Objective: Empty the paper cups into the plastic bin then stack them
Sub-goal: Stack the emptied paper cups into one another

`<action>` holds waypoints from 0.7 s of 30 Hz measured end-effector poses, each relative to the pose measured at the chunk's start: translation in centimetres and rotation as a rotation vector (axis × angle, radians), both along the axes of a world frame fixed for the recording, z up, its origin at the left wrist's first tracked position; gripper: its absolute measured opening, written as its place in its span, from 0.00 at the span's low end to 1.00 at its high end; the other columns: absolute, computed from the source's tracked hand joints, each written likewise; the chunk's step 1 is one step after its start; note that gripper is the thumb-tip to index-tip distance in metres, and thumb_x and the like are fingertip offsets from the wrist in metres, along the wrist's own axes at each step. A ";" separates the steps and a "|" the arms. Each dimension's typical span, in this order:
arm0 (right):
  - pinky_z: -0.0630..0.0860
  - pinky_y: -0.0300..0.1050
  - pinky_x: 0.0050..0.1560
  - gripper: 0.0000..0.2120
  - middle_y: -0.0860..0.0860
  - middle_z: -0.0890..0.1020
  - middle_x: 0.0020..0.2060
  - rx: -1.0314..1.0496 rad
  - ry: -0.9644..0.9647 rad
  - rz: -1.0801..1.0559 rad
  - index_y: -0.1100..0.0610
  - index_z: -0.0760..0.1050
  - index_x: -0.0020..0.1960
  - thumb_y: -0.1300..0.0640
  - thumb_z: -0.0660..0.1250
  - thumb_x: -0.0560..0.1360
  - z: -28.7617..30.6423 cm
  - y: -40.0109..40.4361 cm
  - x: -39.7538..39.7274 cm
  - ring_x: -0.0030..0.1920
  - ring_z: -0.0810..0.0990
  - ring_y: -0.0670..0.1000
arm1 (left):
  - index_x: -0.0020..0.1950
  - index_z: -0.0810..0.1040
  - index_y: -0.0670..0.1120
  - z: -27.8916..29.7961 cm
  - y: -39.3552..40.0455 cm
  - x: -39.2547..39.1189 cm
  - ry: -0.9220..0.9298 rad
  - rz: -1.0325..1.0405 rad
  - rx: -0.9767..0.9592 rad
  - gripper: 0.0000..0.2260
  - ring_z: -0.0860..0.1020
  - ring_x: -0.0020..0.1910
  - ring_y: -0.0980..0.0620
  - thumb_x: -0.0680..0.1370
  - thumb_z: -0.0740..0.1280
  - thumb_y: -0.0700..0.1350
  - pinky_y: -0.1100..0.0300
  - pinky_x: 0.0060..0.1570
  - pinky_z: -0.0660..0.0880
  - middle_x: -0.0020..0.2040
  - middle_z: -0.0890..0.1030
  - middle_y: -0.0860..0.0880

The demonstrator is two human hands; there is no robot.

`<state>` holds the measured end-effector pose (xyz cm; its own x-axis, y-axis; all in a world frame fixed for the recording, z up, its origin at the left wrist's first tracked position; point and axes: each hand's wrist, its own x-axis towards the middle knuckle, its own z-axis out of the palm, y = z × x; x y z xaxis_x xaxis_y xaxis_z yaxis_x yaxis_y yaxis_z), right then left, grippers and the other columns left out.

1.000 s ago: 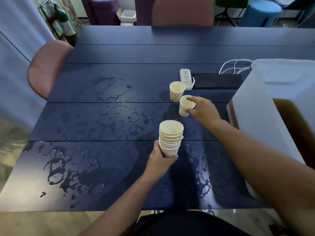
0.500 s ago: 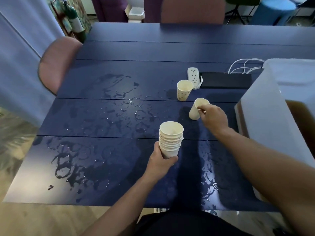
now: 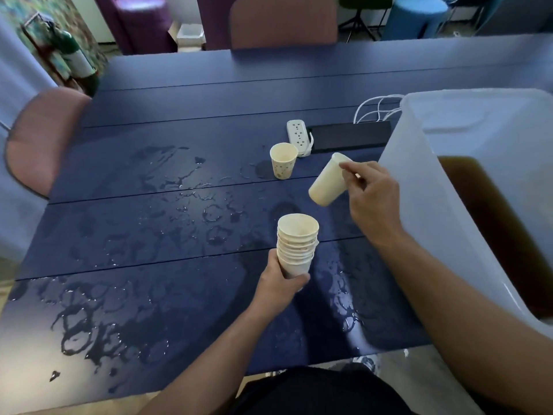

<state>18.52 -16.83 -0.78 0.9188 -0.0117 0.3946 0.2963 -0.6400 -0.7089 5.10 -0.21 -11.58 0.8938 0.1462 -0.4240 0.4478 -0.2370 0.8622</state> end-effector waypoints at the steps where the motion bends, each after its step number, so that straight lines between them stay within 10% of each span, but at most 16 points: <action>1: 0.75 0.45 0.50 0.10 0.47 0.80 0.49 0.033 -0.033 0.022 0.57 0.83 0.60 0.60 0.67 0.80 0.9 0.1 -0.6 0.48 0.77 0.54 | 0.60 0.68 0.55 -0.2 -0.3 0.1 0.002 -0.005 -0.005 0.23 0.79 0.48 0.58 0.72 0.76 0.45 0.65 0.47 0.78 0.52 0.80 0.59; 9: 0.68 0.32 0.47 0.08 0.43 0.80 0.46 -0.009 -0.091 0.279 0.57 0.84 0.55 0.61 0.70 0.77 2.1 0.3 -5.5 0.45 0.73 0.43 | 0.56 0.71 0.60 -0.1 -1.5 0.9 -0.018 -0.002 -0.065 0.24 0.80 0.44 0.52 0.63 0.76 0.55 0.40 0.51 0.80 0.46 0.82 0.56; 21: 0.73 0.37 0.46 0.08 0.39 0.82 0.42 -0.140 0.389 0.474 0.50 0.85 0.52 0.59 0.70 0.77 0.3 0.1 -5.6 0.44 0.77 0.40 | 0.61 0.70 0.54 0.4 -1.8 1.0 -0.048 0.012 0.009 0.24 0.80 0.48 0.54 0.70 0.78 0.45 0.49 0.51 0.79 0.50 0.81 0.56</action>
<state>12.97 -16.72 -0.48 0.8882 0.4594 -0.0012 0.3076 -0.5968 -0.7411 6.05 -1.97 -11.17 0.9112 0.1603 -0.3795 0.4089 -0.2394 0.8806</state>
